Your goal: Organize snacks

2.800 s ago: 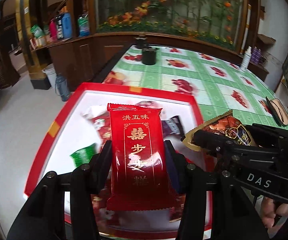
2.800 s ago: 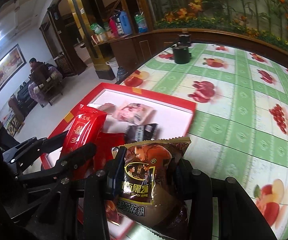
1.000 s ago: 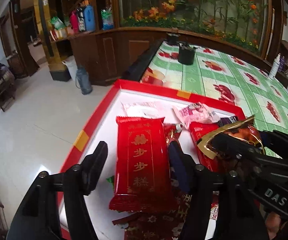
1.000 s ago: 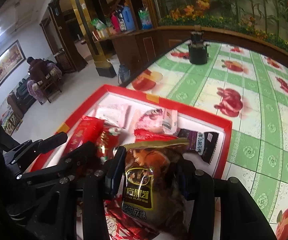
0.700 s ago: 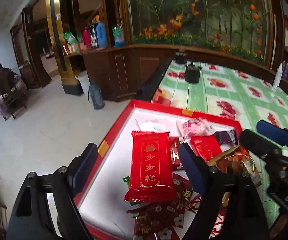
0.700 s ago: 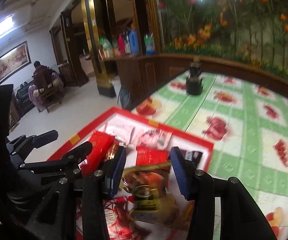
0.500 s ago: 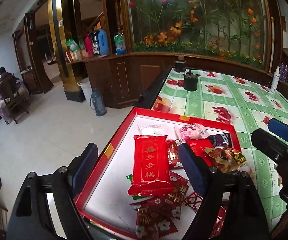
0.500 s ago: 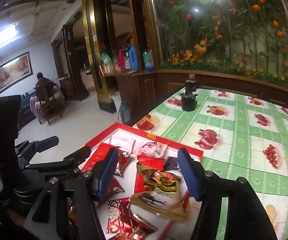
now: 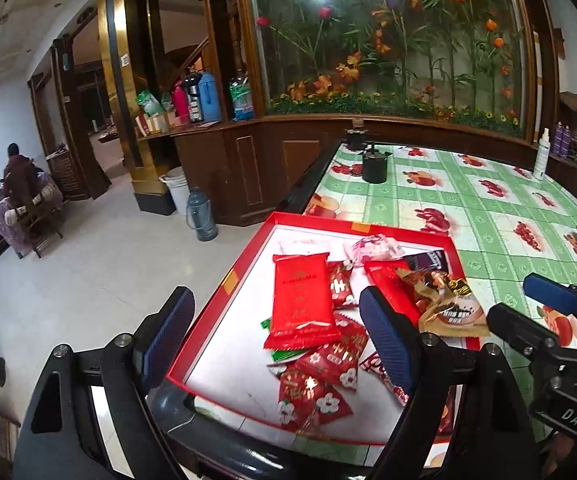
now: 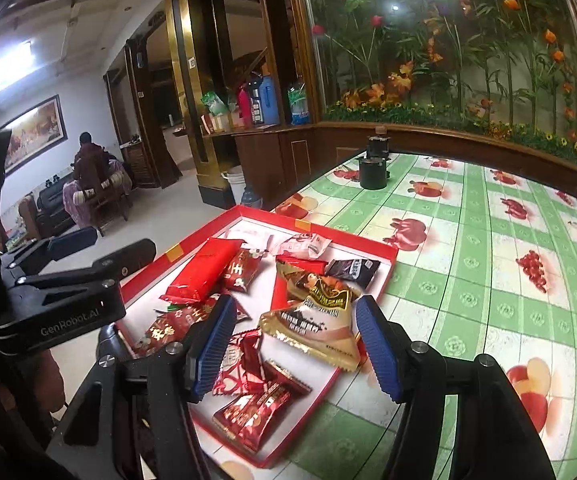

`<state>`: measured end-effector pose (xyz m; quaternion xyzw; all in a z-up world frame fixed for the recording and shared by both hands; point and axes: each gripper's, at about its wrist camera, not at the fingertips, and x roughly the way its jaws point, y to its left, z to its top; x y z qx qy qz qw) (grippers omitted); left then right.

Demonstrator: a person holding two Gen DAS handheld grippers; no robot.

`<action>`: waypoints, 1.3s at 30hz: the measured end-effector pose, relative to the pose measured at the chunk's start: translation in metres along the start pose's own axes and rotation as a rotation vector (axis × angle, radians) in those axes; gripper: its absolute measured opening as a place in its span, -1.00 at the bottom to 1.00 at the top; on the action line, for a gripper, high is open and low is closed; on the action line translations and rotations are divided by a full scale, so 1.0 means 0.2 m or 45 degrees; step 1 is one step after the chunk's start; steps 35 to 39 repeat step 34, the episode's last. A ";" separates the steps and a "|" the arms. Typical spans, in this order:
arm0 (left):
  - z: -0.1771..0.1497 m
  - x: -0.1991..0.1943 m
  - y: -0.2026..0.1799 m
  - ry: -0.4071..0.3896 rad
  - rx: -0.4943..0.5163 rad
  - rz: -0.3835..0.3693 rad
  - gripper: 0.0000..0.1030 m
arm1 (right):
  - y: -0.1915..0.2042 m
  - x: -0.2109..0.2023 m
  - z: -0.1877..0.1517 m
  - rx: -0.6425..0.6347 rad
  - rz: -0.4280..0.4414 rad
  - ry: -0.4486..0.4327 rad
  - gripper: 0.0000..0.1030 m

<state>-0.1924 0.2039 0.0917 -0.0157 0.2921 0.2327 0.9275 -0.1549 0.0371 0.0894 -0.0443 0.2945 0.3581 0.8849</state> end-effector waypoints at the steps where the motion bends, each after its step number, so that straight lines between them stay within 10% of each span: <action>1: -0.01 -0.01 0.00 -0.004 0.000 0.014 0.66 | 0.00 0.00 0.00 -0.002 0.007 0.001 0.24; 39: -0.02 0.03 -0.01 0.022 -0.005 -0.028 0.66 | 0.03 0.12 -0.04 -0.011 0.032 0.070 0.24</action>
